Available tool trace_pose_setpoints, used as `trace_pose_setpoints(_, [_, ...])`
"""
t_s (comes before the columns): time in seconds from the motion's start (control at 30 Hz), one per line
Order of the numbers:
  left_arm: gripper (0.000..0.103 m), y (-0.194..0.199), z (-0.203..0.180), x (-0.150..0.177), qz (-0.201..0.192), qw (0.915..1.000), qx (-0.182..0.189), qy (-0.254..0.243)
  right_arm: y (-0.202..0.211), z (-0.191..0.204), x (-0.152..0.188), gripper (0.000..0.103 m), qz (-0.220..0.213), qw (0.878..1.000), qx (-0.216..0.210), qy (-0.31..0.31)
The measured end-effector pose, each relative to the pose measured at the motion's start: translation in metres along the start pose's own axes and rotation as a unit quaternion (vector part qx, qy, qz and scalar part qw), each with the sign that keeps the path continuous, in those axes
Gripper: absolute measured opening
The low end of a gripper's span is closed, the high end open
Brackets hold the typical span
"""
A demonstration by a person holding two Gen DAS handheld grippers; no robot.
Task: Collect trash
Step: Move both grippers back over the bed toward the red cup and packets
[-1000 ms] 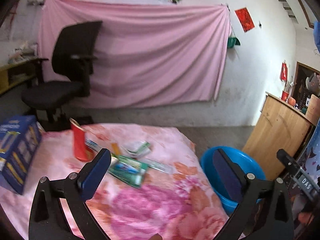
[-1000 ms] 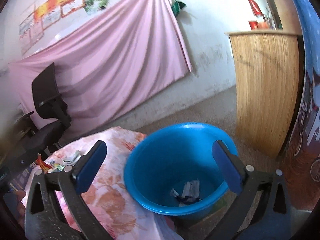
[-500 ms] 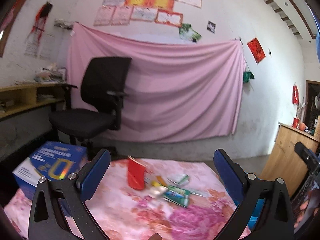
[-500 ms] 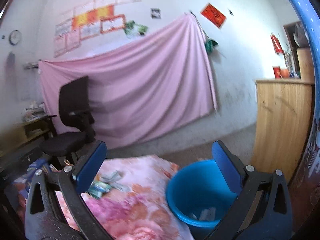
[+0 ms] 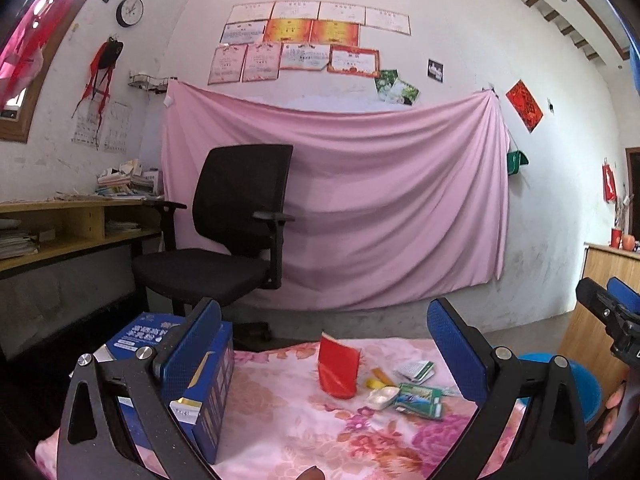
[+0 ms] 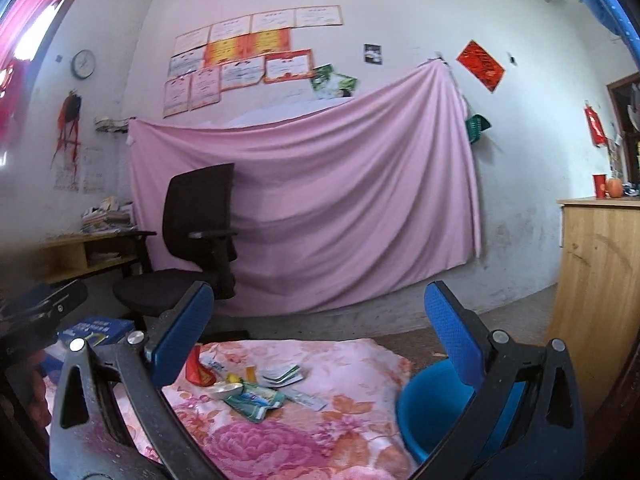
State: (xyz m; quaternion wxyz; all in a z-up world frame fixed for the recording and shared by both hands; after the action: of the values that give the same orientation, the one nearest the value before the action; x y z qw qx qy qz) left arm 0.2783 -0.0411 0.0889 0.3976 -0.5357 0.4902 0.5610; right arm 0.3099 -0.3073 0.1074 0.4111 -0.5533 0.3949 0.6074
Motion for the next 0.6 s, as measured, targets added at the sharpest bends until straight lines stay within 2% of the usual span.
trace_pose_setpoints(0.17, [0.101,-0.024,-0.003,0.018,0.026,0.9995,0.000,-0.017,-0.024,0.010,0.020,0.103,0.028,0.999,-0.012,0.024])
trace_pose_setpoints(0.4, [0.101,-0.059,-0.012,0.039,0.053,0.9978,0.000,-0.039,-0.060,0.000,0.050,0.103,0.073,0.997,-0.010,0.039])
trace_pose_setpoints(0.5, [0.101,-0.077,-0.017,0.049,0.076,0.9961,0.000,-0.045,-0.073,-0.004,0.060,0.103,0.088,0.995,-0.014,0.044])
trace_pose_setpoints(0.6, [0.101,-0.098,-0.021,0.062,0.120,0.9909,-0.008,-0.060,-0.087,-0.009,0.070,0.103,0.114,0.992,-0.017,0.052])
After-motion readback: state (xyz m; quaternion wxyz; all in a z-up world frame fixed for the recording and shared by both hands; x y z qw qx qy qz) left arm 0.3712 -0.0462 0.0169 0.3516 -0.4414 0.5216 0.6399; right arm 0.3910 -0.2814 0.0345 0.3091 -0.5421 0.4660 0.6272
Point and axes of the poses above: each gripper's, at about its wrist camera, not at the fingertips, and y roughly against the way its jaws point, z to its left, x to its underside, the point moved 8 cm from there along -y, roughly the way its jaws point, and after that the axes turned 6 degrees about -x, right-handed, at the moved point
